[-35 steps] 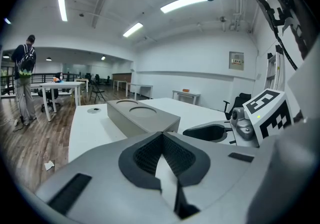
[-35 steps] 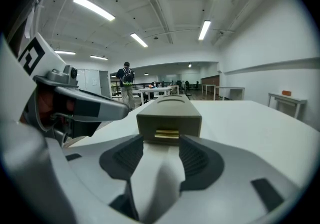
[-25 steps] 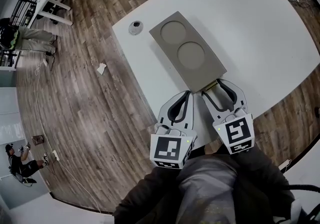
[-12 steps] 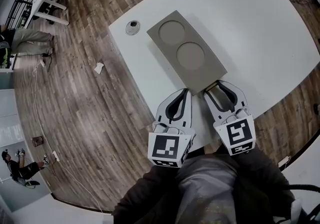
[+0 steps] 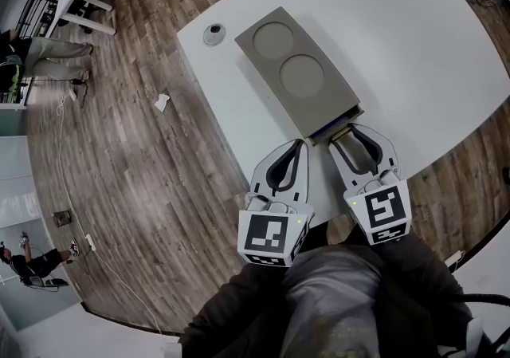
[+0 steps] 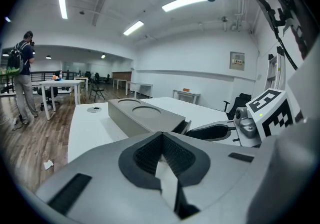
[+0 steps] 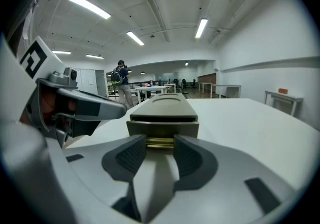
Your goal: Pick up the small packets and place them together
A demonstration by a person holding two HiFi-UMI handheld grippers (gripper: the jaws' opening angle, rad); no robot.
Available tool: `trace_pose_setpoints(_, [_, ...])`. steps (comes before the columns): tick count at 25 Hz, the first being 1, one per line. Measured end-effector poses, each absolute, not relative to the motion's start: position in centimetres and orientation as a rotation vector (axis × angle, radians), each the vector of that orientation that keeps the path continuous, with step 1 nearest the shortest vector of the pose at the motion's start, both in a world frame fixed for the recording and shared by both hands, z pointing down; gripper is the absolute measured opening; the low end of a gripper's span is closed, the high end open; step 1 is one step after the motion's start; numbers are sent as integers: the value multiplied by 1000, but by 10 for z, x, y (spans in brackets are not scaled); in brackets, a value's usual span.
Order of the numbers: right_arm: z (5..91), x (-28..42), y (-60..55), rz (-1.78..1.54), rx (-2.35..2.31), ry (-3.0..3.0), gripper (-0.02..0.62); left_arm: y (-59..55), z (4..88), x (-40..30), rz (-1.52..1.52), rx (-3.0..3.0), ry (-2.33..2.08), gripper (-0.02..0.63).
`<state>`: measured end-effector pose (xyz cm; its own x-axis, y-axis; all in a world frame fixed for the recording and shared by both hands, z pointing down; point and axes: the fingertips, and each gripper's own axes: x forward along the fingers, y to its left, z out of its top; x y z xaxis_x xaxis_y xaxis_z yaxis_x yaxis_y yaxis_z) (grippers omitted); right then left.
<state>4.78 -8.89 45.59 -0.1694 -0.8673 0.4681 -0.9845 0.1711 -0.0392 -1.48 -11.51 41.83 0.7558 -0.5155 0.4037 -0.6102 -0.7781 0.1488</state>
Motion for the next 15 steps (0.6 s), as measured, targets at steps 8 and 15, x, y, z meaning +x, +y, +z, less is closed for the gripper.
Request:
trace_pose_setpoints(8, [456, 50, -56, 472, 1756, -2143, 175, -77, 420, -13, 517, 2676, -902, 3])
trace_pose_setpoints(15, [456, 52, -21, 472, 1730, -2178, 175, -40, 409, -9, 519, 2685, -947, 3])
